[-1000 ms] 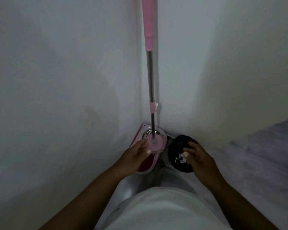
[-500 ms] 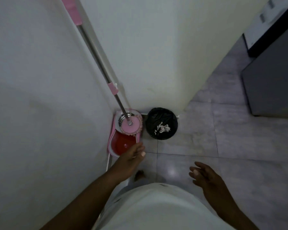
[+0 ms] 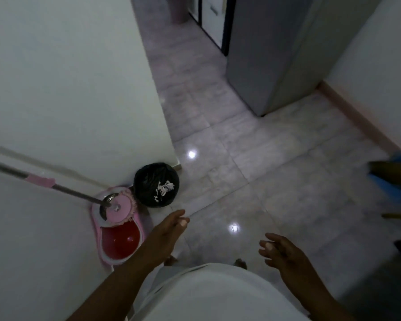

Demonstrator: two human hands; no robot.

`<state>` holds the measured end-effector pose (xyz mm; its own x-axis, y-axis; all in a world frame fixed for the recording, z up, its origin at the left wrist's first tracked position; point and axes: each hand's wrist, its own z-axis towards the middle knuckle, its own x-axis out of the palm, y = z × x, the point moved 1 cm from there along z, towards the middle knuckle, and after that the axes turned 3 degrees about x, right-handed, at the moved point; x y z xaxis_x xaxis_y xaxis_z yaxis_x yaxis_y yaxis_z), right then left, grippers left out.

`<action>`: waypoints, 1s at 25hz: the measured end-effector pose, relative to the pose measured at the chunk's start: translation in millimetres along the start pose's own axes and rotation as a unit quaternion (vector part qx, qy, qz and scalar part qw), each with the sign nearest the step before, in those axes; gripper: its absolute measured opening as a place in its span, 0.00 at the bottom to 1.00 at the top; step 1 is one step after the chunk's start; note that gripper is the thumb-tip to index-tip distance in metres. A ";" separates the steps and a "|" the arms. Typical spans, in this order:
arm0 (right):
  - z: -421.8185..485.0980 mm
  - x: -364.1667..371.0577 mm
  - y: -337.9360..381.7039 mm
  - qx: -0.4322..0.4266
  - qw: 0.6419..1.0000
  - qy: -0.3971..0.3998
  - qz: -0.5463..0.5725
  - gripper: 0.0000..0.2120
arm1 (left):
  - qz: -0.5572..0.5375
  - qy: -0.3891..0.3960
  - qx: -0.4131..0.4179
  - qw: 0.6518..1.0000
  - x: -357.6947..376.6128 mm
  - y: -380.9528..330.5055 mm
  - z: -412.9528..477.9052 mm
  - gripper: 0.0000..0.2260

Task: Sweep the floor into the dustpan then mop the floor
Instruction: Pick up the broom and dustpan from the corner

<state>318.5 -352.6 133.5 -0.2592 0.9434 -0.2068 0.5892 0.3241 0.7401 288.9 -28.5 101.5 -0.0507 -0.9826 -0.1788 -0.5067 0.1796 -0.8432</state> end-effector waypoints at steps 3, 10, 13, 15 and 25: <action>-7.1 -51.6 -19.7 0.007 0.999 -0.031 0.038 0.11 | 0.013 0.040 0.013 0.999 58.3 -31.8 18.3 0.20; -16.6 -162.3 -74.5 0.027 0.982 -0.125 0.138 0.09 | 0.117 0.168 0.031 0.978 192.2 -81.9 58.2 0.24; -18.3 -196.0 -86.6 0.034 0.968 -0.174 0.176 0.11 | 0.170 0.222 0.044 0.959 231.9 -104.0 77.9 0.27; -14.6 -217.1 -87.1 0.045 0.960 -0.199 0.194 0.18 | 0.198 0.252 0.036 0.946 254.1 -118.2 98.9 0.29; 39.1 -327.0 -38.9 0.062 0.903 -0.314 0.286 0.20 | 0.267 0.404 0.052 0.873 382.3 -226.9 236.8 0.23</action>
<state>410.2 -670.9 147.3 0.5771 0.7998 -0.1652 0.5809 -0.2599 0.7713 588.3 -433.6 104.4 -0.8679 -0.4626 -0.1808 -0.1454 0.5848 -0.7980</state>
